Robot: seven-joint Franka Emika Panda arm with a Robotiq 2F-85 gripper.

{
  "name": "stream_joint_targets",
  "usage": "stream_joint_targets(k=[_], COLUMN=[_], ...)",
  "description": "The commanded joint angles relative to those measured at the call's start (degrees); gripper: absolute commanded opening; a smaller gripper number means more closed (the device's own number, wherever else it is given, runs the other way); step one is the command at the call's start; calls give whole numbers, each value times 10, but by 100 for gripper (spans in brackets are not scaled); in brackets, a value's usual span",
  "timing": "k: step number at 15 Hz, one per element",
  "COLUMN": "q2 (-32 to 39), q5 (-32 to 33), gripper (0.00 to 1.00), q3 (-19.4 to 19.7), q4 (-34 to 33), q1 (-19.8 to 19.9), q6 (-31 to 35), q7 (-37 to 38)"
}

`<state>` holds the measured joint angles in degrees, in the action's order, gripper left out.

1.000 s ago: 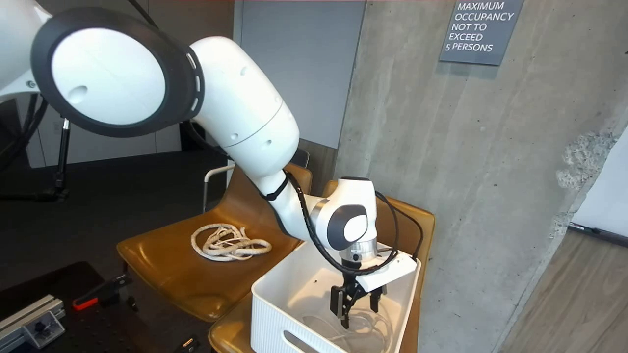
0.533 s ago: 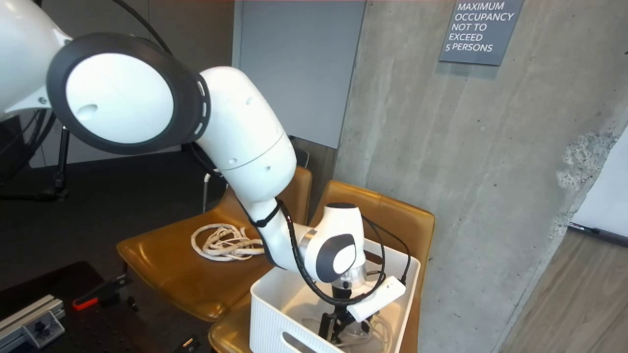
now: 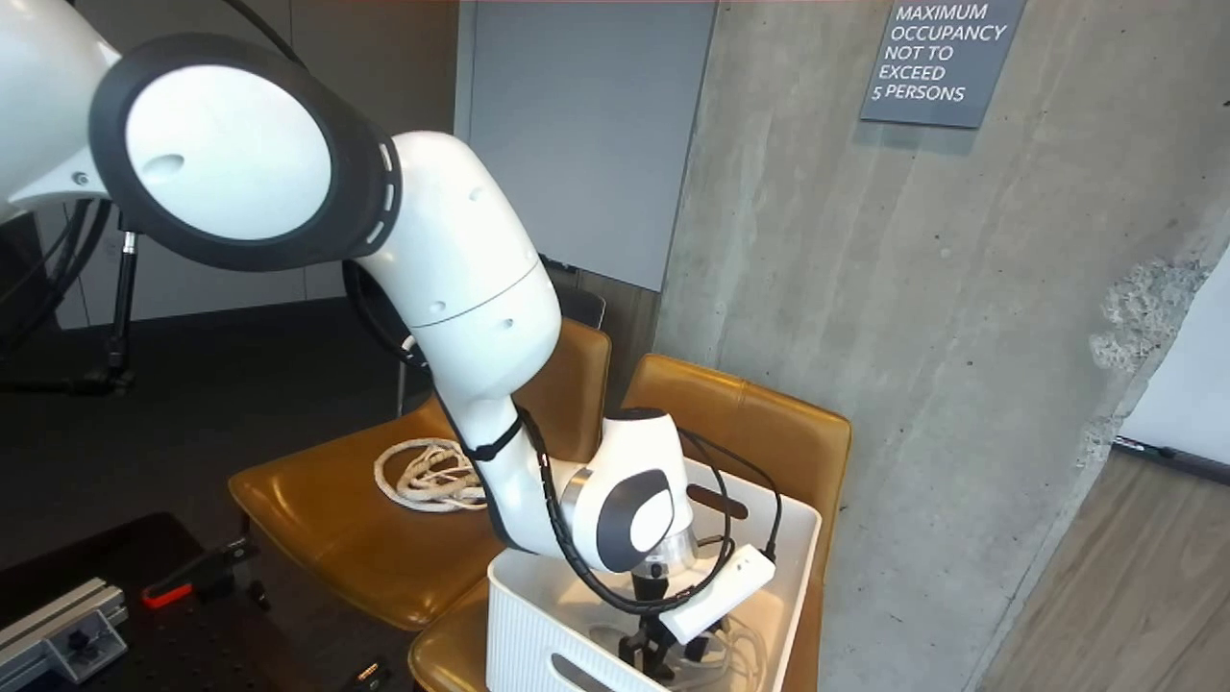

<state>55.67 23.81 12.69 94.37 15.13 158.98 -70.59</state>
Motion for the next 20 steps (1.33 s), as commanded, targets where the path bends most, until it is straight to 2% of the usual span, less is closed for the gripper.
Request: stream_joint_targets(k=[1, 4, 12, 20], q2=[-10, -27, -53, -126], q5=[15, 11, 14, 55], gripper=[20, 1, 0, 0], q3=[15, 13, 10, 32], q4=[39, 47, 55, 51], q1=[-28, -37, -44, -99], q6=[25, 16, 6, -5], q7=[48, 74, 145, 214])
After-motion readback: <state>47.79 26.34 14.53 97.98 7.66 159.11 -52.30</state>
